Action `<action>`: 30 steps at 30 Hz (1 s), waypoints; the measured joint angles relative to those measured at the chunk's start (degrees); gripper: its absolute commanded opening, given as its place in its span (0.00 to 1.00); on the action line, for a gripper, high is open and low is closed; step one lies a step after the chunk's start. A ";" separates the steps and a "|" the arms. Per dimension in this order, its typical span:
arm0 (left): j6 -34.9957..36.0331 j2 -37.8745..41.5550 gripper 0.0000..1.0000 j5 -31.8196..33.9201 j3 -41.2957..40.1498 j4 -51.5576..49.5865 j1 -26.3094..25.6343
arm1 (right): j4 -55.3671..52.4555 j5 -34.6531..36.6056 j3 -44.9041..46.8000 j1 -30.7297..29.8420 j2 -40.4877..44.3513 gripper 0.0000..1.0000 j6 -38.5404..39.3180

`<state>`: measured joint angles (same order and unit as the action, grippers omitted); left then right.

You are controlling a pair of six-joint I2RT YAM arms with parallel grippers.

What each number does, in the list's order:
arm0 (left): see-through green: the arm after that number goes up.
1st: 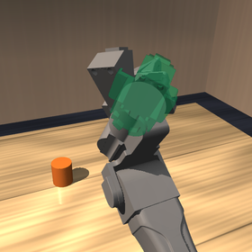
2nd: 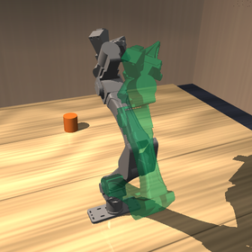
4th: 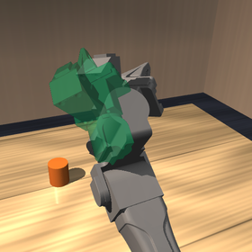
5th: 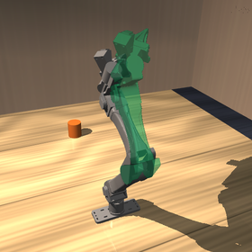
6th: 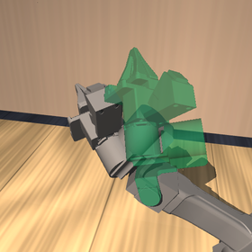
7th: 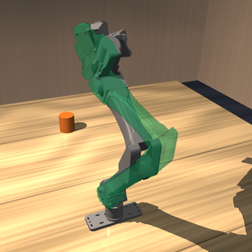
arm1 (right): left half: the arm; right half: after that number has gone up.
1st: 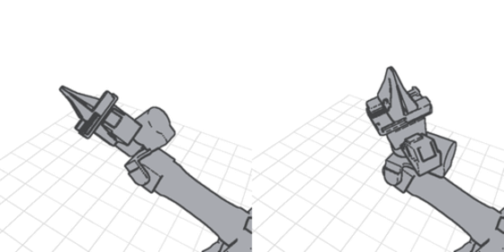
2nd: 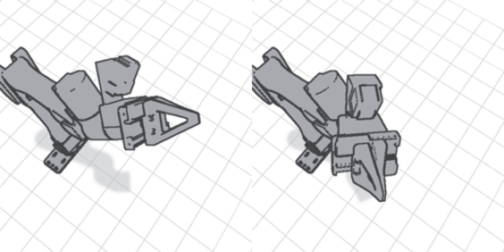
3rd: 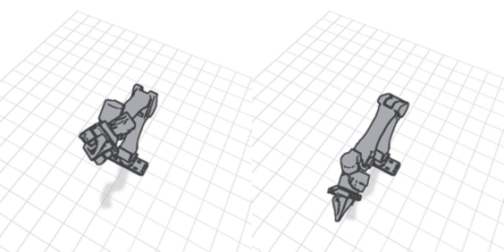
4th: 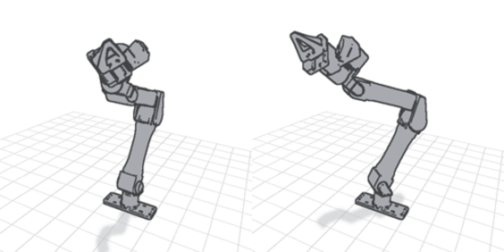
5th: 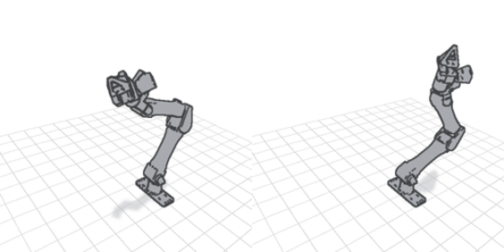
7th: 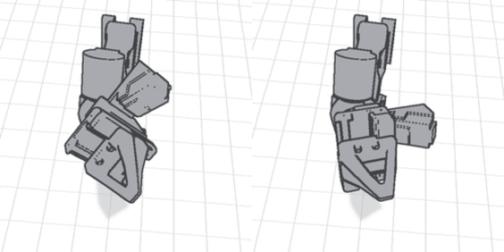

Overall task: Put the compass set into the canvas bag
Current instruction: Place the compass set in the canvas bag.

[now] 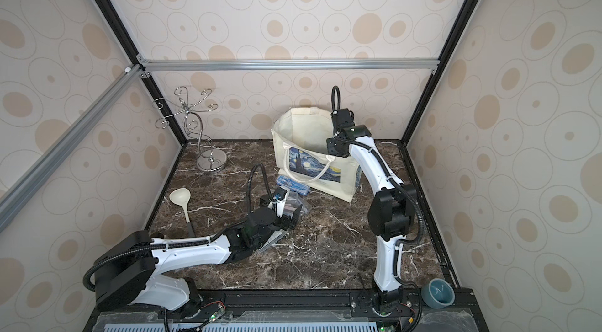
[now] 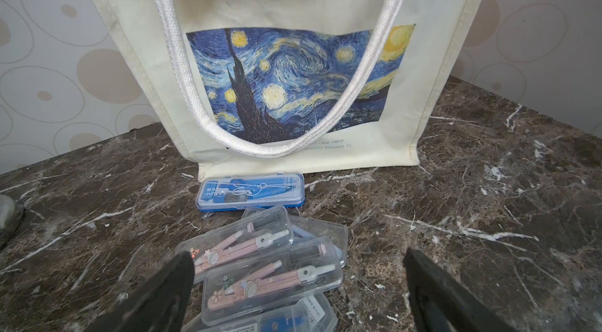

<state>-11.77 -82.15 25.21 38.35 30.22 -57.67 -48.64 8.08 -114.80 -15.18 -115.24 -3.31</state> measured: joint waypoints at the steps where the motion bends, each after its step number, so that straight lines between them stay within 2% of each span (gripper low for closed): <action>1: -0.26 -0.31 1.00 0.04 0.44 -0.66 0.04 | -0.42 -0.13 0.00 0.28 -0.28 0.17 0.04; 7: -1.84 -2.56 1.00 1.38 4.31 -4.68 0.37 | -1.95 -1.03 -0.02 1.31 -0.79 0.28 0.24; 16: -2.60 -2.34 1.00 2.54 4.39 -6.21 0.96 | -2.45 -2.34 -0.07 1.38 -0.79 0.44 0.83; 26: -3.34 -0.33 1.00 3.43 4.33 -8.76 2.54 | -0.87 -4.81 0.35 1.38 1.79 0.74 0.68; 30: -3.80 -0.22 1.00 3.45 4.33 -9.86 3.13 | 1.09 -6.27 2.40 1.38 5.86 0.80 0.22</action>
<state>-15.57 -82.37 28.67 42.68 20.36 -54.54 -47.55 1.80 -112.40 -13.80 -109.38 -3.09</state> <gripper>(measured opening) 0.998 0.779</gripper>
